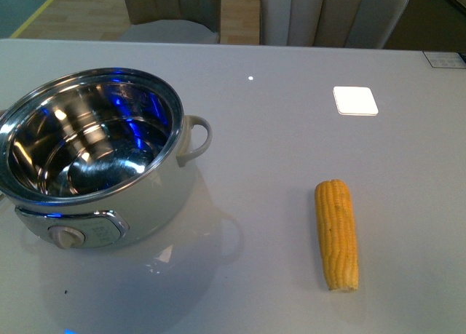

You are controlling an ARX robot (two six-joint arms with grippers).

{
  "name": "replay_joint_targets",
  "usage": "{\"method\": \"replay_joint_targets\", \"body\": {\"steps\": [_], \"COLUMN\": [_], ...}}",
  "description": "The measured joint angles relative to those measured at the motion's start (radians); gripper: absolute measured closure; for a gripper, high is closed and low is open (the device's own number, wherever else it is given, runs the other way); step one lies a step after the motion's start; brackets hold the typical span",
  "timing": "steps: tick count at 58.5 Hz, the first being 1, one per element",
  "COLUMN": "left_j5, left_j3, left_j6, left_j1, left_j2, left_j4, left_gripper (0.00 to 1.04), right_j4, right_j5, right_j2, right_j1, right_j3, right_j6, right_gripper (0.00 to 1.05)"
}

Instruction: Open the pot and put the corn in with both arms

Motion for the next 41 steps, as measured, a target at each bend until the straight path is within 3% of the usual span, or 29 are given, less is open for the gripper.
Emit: {"method": "replay_joint_targets", "body": {"steps": [11, 22, 24, 27, 41], "left_j5": [0.032, 0.08, 0.177, 0.244, 0.159], "left_j3": [-0.154, -0.318, -0.357, -0.409, -0.62], "left_j6": [-0.026, -0.088, -0.072, -0.051, -0.021], "left_j1": [0.01, -0.038, -0.041, -0.056, -0.187], "left_j2": [-0.306, -0.7, -0.74, -0.779, -0.977], "left_j4": [-0.085, -0.229, -0.151, -0.045, -0.004], "left_gripper": [0.07, 0.07, 0.14, 0.23, 0.64], "right_j4": [0.0, 0.0, 0.0, 0.0, 0.0], "right_j5": [0.0, 0.0, -0.001, 0.0, 0.0], "right_j2": [0.0, 0.0, 0.0, 0.0, 0.0], "right_j1": [0.0, 0.0, 0.0, 0.0, 0.0], "right_j3": [0.0, 0.0, 0.0, 0.0, 0.0], "right_j6": [0.0, 0.0, 0.0, 0.0, 0.0], "right_gripper": [0.09, 0.09, 0.09, 0.09, 0.09]}}
